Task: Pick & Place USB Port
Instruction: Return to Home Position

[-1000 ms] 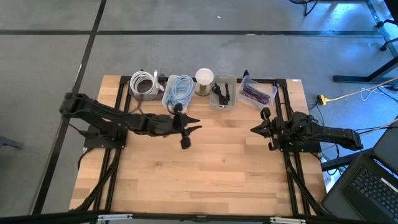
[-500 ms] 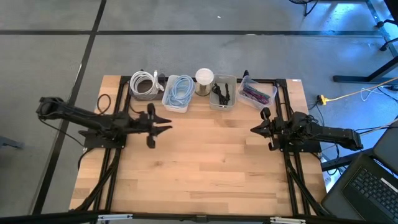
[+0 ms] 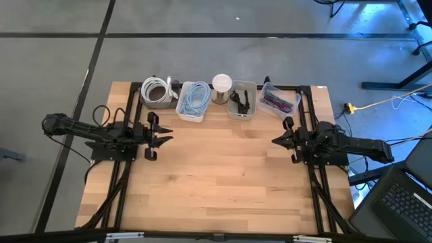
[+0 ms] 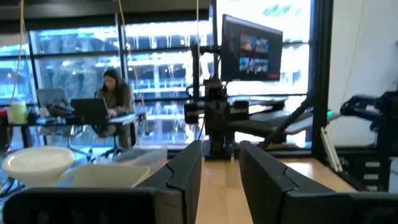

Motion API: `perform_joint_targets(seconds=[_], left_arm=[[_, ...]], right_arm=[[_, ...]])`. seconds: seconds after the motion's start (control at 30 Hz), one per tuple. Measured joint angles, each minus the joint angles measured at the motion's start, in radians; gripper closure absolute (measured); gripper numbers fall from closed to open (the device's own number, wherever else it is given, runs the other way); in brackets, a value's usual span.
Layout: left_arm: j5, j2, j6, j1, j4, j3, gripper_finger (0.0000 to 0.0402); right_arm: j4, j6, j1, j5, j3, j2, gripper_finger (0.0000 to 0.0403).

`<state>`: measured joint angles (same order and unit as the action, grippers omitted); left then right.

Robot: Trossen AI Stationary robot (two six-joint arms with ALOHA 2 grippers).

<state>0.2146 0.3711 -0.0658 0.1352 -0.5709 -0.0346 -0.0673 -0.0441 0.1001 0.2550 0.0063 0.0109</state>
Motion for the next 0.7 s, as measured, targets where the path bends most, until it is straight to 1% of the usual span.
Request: perform_joint_targets(seconds=[0.07, 0.23, 0.37, 0.53, 0.63, 0.7], left_arm=[[-0.001, -0.044, 0.006, 0.000, -0.003, 0.022, 0.0303], [-0.015, -0.178, 0.051, -0.016, 0.138, 0.026, 0.0301], [-0.064, -0.273, 0.049, -0.058, 0.354, 0.026, 0.0300], [-0.059, -0.371, 0.094, -0.138, 0.532, 0.026, 0.0303], [-0.076, -0.371, 0.078, -0.183, 0.538, 0.026, 0.0302], [-0.083, -0.371, 0.071, -0.191, 0.540, 0.026, 0.0300]], right_arm=[[0.000, 0.000, 0.000, 0.000, 0.000, 0.000, 0.0393], [0.000, 0.000, 0.000, 0.000, 0.000, 0.000, 0.0393], [0.000, 0.000, 0.000, 0.000, 0.000, 0.000, 0.0393], [0.000, 0.000, 0.000, 0.000, 0.000, 0.000, 0.0393], [0.000, 0.000, 0.000, 0.000, 0.000, 0.000, 0.0393], [0.000, 0.000, 0.000, 0.000, 0.000, 0.000, 0.0393]])
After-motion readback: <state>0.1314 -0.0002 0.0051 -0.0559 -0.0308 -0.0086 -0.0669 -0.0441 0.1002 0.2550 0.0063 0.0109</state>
